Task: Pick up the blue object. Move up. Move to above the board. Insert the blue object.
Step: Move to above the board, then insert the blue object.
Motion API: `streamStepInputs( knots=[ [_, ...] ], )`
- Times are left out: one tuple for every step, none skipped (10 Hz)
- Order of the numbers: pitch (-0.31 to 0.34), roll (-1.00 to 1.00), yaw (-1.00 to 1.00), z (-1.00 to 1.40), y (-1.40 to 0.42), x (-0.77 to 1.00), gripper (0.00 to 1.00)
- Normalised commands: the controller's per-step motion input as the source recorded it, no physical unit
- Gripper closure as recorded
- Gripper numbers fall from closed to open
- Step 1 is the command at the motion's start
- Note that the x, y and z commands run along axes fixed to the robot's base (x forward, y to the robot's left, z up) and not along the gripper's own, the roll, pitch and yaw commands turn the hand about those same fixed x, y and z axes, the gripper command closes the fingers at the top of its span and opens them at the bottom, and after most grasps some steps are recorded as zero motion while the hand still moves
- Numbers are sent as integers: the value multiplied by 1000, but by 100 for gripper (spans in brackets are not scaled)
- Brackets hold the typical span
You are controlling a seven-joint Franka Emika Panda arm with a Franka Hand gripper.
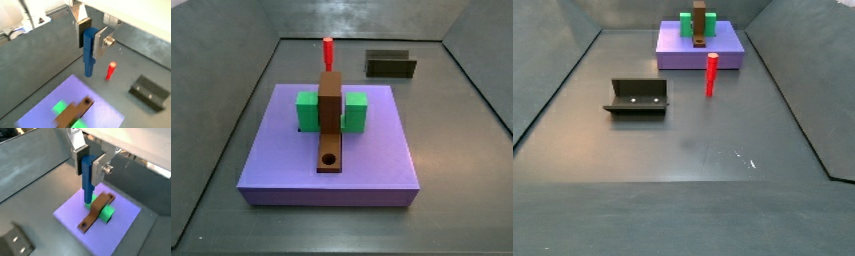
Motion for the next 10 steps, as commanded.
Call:
streamStepInputs(
  knots=[
    [154,36,7,125,-593,204,100],
    [108,34,7,68,-292,116,100],
    [75,44,9,52,-196,70,100],
    [0,-11,0,0,-31,0,100],
    [0,-43,0,-26,0,0,100],
    [-100,0,114,-189,-506,-80,100],
    [-17,121,0,-600,-1000,-43,100],
    [-16,163,0,-640,-1000,0,100],
    [0,244,0,-640,-1000,74,100],
    [70,283,0,-597,-840,289,100]
  ],
)
